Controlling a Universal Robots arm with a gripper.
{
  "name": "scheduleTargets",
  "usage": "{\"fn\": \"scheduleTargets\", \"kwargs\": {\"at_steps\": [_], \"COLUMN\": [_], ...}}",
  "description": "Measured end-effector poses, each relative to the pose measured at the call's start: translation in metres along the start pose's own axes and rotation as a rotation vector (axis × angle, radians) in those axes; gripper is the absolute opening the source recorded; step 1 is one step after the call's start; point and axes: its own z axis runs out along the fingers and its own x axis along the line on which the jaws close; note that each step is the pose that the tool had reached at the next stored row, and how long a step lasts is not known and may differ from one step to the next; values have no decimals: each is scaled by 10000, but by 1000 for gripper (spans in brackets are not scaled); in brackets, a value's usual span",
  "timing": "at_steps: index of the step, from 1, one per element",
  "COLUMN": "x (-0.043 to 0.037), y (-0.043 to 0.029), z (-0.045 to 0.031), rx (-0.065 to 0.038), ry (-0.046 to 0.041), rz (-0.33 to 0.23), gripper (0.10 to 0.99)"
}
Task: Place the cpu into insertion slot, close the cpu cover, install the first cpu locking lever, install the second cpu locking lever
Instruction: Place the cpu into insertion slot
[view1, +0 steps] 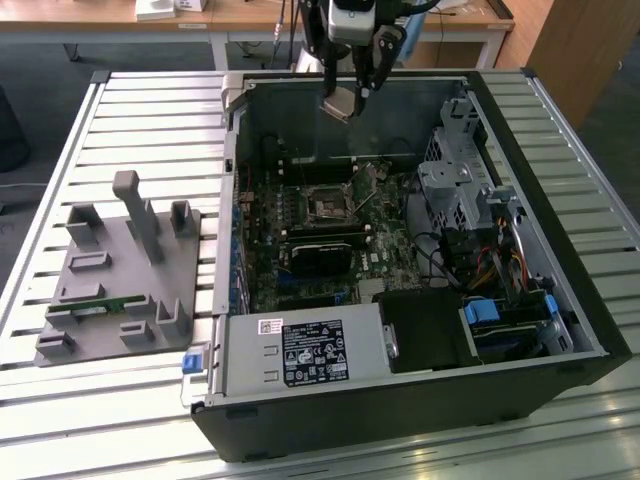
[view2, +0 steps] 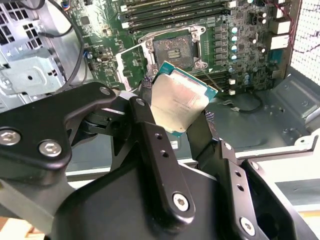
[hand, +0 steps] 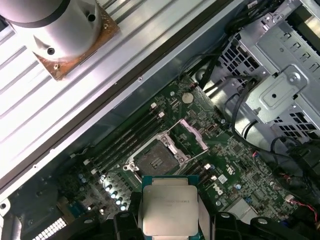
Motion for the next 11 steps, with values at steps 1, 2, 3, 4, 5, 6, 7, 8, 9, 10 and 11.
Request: {"fn": "scheduleTargets", "kwargs": {"at_steps": [1,2,3,4,5,6,7,8,9,10,11], "x": [0,0,0,0,0,0,0,0,0,0,0], "y": [0,0,0,0,0,0,0,0,0,0,0], "z": [0,1,1,1,1,1,2,2,2,3,3], "rx": [-1,-3,-5,-6,-8,-9,-11,-13,-13,-16,-17], "ry": [-8,-15,-23,-30,-37,-45,-52,-59,-65,-72,-79], "rz": [87,178,263,348,433,518,597,675,751,827,908], "gripper": [529,529,529,529,529,529,529,529,529,529,529]}}
